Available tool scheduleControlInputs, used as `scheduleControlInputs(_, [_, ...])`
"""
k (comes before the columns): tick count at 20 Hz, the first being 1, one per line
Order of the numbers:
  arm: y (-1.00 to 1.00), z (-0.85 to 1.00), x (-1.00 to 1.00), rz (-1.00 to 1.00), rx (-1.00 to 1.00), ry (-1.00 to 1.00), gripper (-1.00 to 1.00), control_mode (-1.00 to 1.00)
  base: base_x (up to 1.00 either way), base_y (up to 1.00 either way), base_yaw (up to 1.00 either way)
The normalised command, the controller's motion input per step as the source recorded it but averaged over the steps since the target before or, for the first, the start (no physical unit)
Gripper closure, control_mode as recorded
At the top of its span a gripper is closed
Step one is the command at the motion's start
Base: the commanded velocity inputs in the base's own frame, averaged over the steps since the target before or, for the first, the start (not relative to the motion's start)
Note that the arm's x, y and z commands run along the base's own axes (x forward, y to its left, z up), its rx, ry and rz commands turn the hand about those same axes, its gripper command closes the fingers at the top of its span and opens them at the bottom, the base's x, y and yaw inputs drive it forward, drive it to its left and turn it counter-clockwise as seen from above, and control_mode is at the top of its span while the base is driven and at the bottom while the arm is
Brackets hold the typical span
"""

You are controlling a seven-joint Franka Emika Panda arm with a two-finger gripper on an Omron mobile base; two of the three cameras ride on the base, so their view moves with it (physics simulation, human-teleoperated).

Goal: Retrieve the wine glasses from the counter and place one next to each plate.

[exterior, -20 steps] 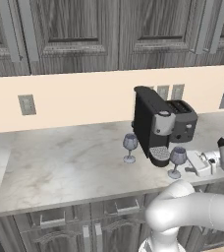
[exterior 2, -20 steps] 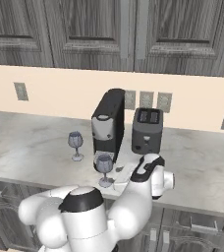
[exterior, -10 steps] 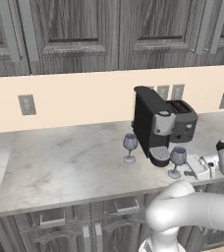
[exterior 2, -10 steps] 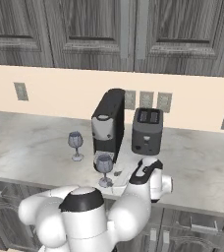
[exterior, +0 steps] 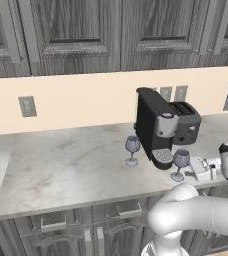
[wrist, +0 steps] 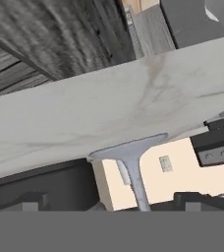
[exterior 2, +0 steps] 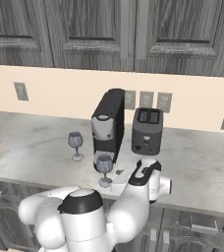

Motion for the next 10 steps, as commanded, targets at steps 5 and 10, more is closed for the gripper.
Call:
scheduleControlInputs(5, [0.14,0.00,0.07,-0.04,0.00,0.05,-1.00,-1.00,0.00,0.00,0.00])
scheduleControlInputs(10, [0.09,0.00,-0.03,0.00,0.00,0.01,-1.00,-1.00,0.00,0.00,0.00])
